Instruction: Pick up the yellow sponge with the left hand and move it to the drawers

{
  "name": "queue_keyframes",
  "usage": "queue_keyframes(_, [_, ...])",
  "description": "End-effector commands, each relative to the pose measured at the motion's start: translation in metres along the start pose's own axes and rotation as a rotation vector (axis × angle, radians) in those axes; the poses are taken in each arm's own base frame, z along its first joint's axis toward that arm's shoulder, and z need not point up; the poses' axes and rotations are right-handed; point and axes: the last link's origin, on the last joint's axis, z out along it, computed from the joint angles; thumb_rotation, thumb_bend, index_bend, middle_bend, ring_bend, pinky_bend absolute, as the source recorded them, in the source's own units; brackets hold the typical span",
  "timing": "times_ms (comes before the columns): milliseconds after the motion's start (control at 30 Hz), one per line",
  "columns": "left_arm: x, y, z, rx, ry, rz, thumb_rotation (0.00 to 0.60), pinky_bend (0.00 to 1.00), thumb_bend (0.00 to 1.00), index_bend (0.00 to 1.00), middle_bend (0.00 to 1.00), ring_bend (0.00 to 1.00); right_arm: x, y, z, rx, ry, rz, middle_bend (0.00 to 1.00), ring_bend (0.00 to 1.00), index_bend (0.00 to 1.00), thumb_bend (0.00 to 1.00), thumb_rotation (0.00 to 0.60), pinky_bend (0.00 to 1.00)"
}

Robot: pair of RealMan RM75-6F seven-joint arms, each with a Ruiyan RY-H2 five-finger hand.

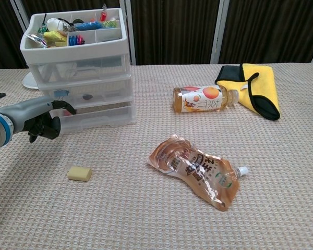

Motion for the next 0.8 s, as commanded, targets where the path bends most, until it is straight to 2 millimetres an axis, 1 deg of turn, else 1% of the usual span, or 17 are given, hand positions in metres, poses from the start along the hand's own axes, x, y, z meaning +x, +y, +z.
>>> queue_keyframes(33, [-0.001,-0.001,0.001,0.009,-0.007,-0.007,0.6,0.68,1.0,0.18,0.97,0.9,0.0,0.0,0.0,0.002,0.001,0.0,0.0,0.0,0.08,0.0,0.6,0.0])
queue_keyframes(400, [-0.007,-0.002,0.001,0.028,-0.046,-0.022,0.6,0.68,1.0,0.24,0.97,0.9,0.0,0.0,0.0,0.001,0.002,0.0,0.0,0.0,0.08,0.0,0.6,0.0])
queue_keyframes(633, [-0.009,0.001,-0.004,0.004,-0.06,-0.032,0.6,0.68,1.0,0.26,0.97,0.9,0.0,0.0,0.0,0.001,0.002,-0.001,0.0,0.0,0.08,0.0,0.6,0.0])
queue_keyframes(800, [-0.012,0.002,-0.012,-0.019,-0.076,-0.034,0.6,0.68,1.0,0.26,0.97,0.9,0.0,0.0,-0.001,-0.001,0.002,-0.002,0.0,0.0,0.08,0.0,0.6,0.0])
